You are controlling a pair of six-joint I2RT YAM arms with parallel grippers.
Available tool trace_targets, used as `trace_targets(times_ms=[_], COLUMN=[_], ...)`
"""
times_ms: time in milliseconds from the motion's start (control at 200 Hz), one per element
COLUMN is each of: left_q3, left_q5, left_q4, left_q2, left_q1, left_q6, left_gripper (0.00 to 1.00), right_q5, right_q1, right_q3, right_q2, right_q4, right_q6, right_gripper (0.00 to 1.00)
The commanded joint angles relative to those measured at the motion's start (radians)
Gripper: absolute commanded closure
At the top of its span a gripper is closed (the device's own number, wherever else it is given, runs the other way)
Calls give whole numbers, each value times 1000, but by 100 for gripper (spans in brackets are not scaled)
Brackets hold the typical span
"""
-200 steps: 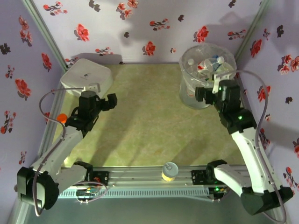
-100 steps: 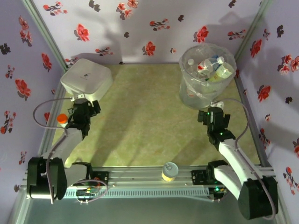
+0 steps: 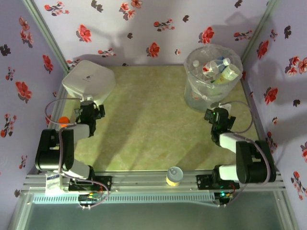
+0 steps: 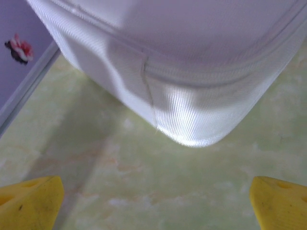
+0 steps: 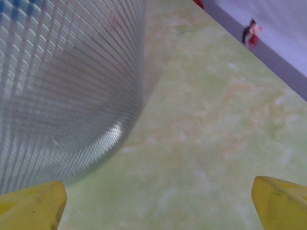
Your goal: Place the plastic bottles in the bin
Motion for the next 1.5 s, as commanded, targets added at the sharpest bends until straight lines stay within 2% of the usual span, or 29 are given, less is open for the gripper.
trace_targets(times_ms=[0,100,180,250,315,385,460,525,560,605,650,695,1490], left_q3=[5,-25,-60,-66,-65,-66,-73,-133,-164,-144,-150,-142,-138], left_q5=[45,65,92,96,96,96,101,126,122,136,138,141,155], left_q4=[119,164,225,233,231,231,241,335,477,368,429,384,386], left_q2=[17,8,5,4,5,5,4,24,61,23,48,34,41], left_q1=[23,24,24,24,25,25,25,25,21,19,21,22,34], left_q6=[45,48,48,48,48,48,48,77,102,92,99,92,83], left_gripper=[0,0,0,0,0,0,0,0,0,0,0,0,0], right_q5=[-29,-31,-85,-89,-87,-79,-78,-68,-67,-68,-67,-67,-71], right_q1=[-12,-13,-14,-14,-16,-16,-17,-17,-17,-17,-17,-17,-18], right_q3=[19,-40,-12,-10,12,4,12,4,8,9,9,9,17], right_q2=[93,241,173,221,191,210,195,204,201,199,201,201,203], right_q4=[255,535,364,442,343,393,353,383,373,363,370,370,357], right_q6=[-50,-66,-57,-69,-59,-61,-58,-59,-56,-56,-56,-56,-55], right_gripper=[0,0,0,0,0,0,0,0,0,0,0,0,0])
